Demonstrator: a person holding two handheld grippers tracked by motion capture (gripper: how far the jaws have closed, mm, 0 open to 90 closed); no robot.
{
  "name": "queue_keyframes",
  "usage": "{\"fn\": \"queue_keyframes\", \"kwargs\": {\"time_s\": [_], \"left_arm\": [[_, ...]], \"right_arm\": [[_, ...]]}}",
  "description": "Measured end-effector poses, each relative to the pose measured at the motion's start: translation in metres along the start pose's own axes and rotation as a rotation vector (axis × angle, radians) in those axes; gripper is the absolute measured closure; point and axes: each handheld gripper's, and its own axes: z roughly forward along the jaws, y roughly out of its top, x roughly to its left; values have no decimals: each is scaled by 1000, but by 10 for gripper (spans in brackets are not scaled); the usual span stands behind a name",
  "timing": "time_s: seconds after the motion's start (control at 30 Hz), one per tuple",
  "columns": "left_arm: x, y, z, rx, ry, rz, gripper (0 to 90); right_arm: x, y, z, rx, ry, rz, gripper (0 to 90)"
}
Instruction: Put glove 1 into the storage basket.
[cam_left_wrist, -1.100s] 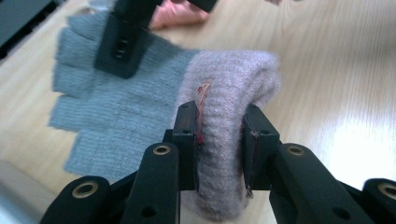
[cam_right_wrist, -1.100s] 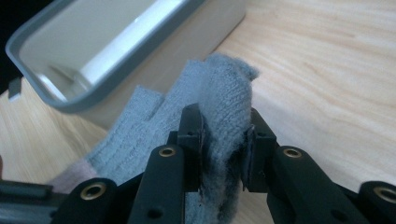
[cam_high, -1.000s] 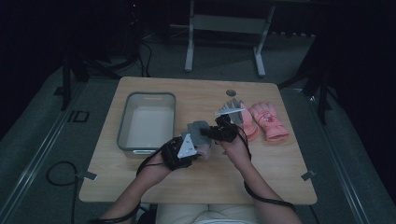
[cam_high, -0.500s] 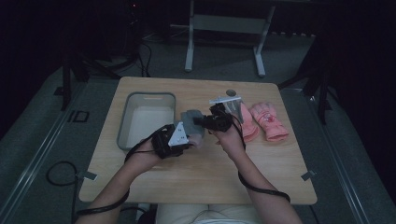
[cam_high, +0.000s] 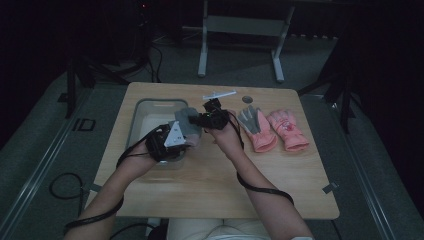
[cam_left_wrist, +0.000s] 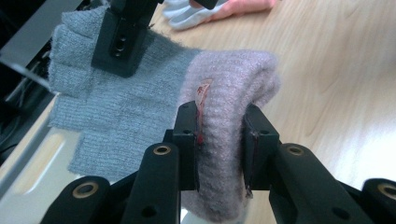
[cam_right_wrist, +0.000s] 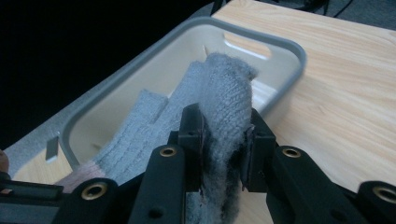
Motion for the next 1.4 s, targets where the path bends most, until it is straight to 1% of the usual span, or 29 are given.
{"fn": "queue_keyframes", "kwargs": {"time_s": [0.07, 0.13, 0.27, 0.3, 0.33, 0.37, 0.4, 0.43, 0.5, 0.57, 0.63, 0.67, 0.73, 0.77, 0.83, 0.9, 0.97, 1.03, 1.13, 1.2, 1.3, 1.33, 1.37, 1.4], "left_arm": [[5, -4, -3, 15, 12, 2, 706], [11, -8, -5, 30, 21, 4, 706], [21, -22, -9, 42, 39, -10, 706], [23, -25, -11, 43, 40, -18, 706], [25, -28, -11, 45, 43, -24, 706], [25, -28, -11, 45, 43, -24, 706], [30, -37, -12, 62, 46, -33, 706], [31, -40, -12, 67, 50, -38, 707], [36, -46, -10, 86, 45, -48, 707], [39, -51, -8, 96, 44, -44, 707], [42, -56, -6, 101, 44, -44, 708], [43, -58, -5, 104, 44, -40, 708], [46, -64, -1, 111, 43, -50, 708], [47, -67, 1, 119, 40, -44, 708], [49, -71, 7, 132, 24, -43, 708], [51, -74, 13, 150, 10, -25, 708], [54, -75, 20, 171, -7, -24, 708], [56, -73, 26, 201, -25, -30, 708], [56, -72, 33, 235, -43, -7, 708], [58, -72, 35, 244, -51, -2, 708], [64, -73, 42, 261, -80, 23, 708], [66, -73, 46, 267, -95, 45, 707], [66, -74, 47, 279, -93, 66, 706], [67, -75, 50, 295, -95, 98, 706]], "right_arm": [[4, 5, 6, 3, 3, -9, 740], [8, 11, 13, 1, 13, -8, 739], [14, 20, 29, -7, 28, -31, 740], [14, 22, 33, -8, 37, -16, 740], [16, 23, 38, -8, 45, -13, 740], [16, 23, 38, -8, 45, -13, 740], [17, 24, 41, -7, 45, -17, 740], [23, 28, 53, 9, 45, -32, 740], [26, 31, 62, 18, 48, -39, 739], [29, 34, 70, 26, 43, -41, 739], [29, 34, 77, 30, 41, -37, 739], [28, 34, 80, 31, 41, -29, 739], [26, 32, 87, 33, 44, -12, 739], [24, 31, 90, 38, 41, -5, 739], [21, 28, 97, 55, 35, 6, 739], [19, 25, 104, 73, 20, 3, 739], [16, 23, 110, 90, 15, 14, 738], [13, 22, 115, 104, 11, 17, 738], [8, 19, 121, 115, 25, 27, 736], [7, 18, 124, 121, 22, 28, 735], [4, 18, 130, 143, 7, 34, 725], [3, 18, 131, 144, -2, 30, 717], [2, 18, 133, 148, -7, 27, 703], [2, 17, 133, 148, -11, 26, 695]]}}
